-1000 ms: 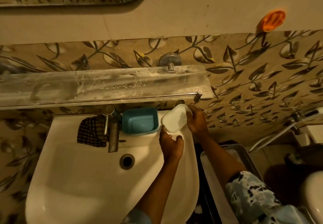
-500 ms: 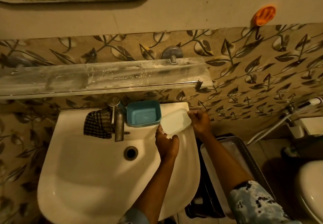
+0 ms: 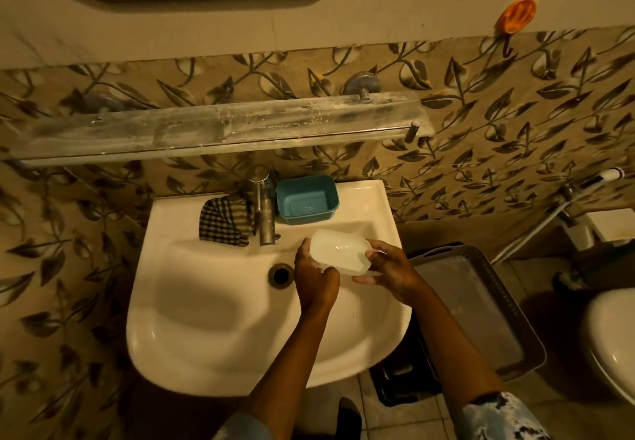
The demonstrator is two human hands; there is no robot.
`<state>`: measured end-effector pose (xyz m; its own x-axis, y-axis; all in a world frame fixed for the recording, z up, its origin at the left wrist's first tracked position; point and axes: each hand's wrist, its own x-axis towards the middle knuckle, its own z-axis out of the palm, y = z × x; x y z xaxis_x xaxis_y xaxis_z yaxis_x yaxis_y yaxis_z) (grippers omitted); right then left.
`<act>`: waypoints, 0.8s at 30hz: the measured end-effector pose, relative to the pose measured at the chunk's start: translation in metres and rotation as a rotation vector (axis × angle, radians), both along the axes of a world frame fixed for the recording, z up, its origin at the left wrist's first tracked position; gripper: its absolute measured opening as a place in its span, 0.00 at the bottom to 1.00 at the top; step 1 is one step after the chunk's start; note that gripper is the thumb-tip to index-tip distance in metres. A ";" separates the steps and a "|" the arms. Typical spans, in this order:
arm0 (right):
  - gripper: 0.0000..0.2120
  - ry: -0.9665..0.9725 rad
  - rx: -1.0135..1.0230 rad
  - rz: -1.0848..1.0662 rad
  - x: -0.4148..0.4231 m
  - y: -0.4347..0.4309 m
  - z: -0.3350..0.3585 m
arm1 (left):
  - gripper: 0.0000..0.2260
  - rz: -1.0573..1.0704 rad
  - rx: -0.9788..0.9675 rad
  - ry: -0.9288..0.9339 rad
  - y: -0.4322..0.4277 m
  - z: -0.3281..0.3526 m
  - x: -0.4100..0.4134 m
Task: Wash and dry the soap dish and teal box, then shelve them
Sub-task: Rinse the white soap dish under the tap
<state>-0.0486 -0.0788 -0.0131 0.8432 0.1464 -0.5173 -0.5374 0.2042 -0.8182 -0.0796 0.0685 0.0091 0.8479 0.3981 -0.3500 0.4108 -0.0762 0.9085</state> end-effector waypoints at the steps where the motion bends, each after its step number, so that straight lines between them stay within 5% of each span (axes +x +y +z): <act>1: 0.12 0.025 0.027 -0.001 -0.005 0.003 -0.002 | 0.33 -0.011 0.011 0.014 0.005 -0.001 -0.003; 13: 0.18 0.067 0.081 -0.032 -0.041 0.033 -0.010 | 0.32 -0.165 0.057 0.067 0.046 -0.014 -0.020; 24: 0.22 -0.050 -0.067 -0.114 -0.043 0.046 -0.019 | 0.31 -0.023 0.091 0.148 0.104 -0.033 -0.059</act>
<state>-0.0914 -0.0327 -0.0325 0.8775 0.0153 -0.4794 -0.4719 0.2057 -0.8573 -0.1389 0.1726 -0.0235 0.7993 0.4147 -0.4350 0.5366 -0.1665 0.8273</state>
